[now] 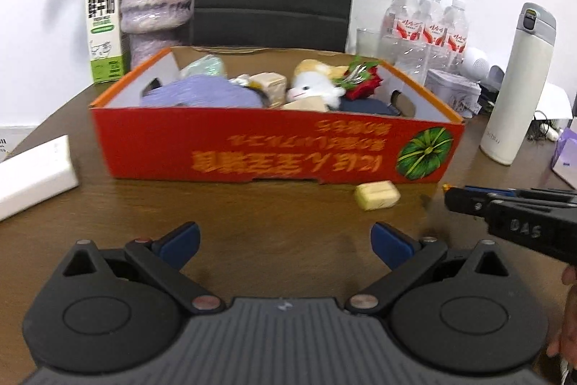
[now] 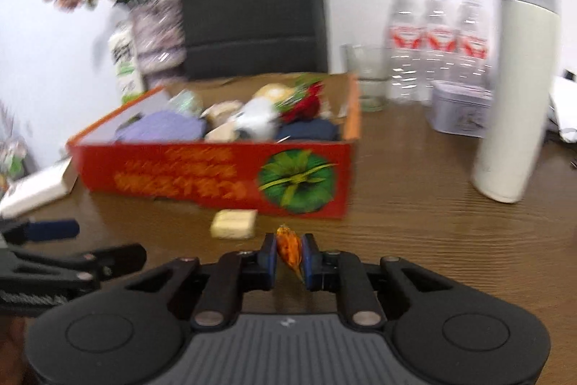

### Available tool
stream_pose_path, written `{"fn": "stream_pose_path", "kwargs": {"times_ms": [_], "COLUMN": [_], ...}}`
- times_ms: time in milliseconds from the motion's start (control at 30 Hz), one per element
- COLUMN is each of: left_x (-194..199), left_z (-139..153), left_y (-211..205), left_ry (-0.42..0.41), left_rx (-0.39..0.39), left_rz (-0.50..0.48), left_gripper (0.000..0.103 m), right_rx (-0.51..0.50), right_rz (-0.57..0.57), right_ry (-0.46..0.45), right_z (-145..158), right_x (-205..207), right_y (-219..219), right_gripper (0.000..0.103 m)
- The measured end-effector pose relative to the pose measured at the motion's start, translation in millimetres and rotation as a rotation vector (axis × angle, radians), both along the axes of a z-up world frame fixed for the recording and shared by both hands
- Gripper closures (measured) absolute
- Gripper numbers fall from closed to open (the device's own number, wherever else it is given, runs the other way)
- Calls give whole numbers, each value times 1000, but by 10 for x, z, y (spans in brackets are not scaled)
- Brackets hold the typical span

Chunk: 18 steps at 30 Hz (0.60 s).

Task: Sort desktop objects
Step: 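Grasp the yellow sponge block with the left gripper while the right grasps the orange carrot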

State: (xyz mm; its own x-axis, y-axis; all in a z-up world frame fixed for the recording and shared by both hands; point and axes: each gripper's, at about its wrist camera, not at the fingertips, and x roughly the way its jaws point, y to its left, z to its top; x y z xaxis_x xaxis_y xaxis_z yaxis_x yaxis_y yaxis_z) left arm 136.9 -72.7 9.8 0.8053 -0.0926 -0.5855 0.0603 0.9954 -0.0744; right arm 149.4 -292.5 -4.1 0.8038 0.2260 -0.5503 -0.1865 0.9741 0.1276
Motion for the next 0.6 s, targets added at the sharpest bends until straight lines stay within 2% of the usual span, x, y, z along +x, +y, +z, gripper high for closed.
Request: {"fn": "stream_pose_path", "kwargs": {"times_ms": [233, 333, 433, 467, 533, 567, 600], "left_x": [191, 334, 469, 512, 509, 480, 446], "left_z": [-39, -36, -48, -71, -92, -92, -90], "left_y": [-507, -617, -611, -621, -684, -707, -696], "left_ry": [-23, -13, 24, 47, 42, 37, 40], "left_rx": [48, 71, -17, -35, 21, 52, 51], "left_rz": [-51, -27, -6, -7, 11, 14, 8], "left_gripper": [0, 8, 22, 37, 64, 71, 71], "right_rx": [63, 33, 61, 70, 71, 66, 62], "right_rz": [-75, -117, -130, -131, -125, -117, -110], "right_ry": [-22, -53, -57, -56, -62, -70, -77], "right_z": [11, 11, 15, 18, 30, 37, 47], "right_x": [34, 1, -4, -5, -18, -28, -49], "right_y": [-273, -294, -340, -347, -325, -307, -278], "right_gripper": [89, 90, 90, 90, 90, 90, 90]}}
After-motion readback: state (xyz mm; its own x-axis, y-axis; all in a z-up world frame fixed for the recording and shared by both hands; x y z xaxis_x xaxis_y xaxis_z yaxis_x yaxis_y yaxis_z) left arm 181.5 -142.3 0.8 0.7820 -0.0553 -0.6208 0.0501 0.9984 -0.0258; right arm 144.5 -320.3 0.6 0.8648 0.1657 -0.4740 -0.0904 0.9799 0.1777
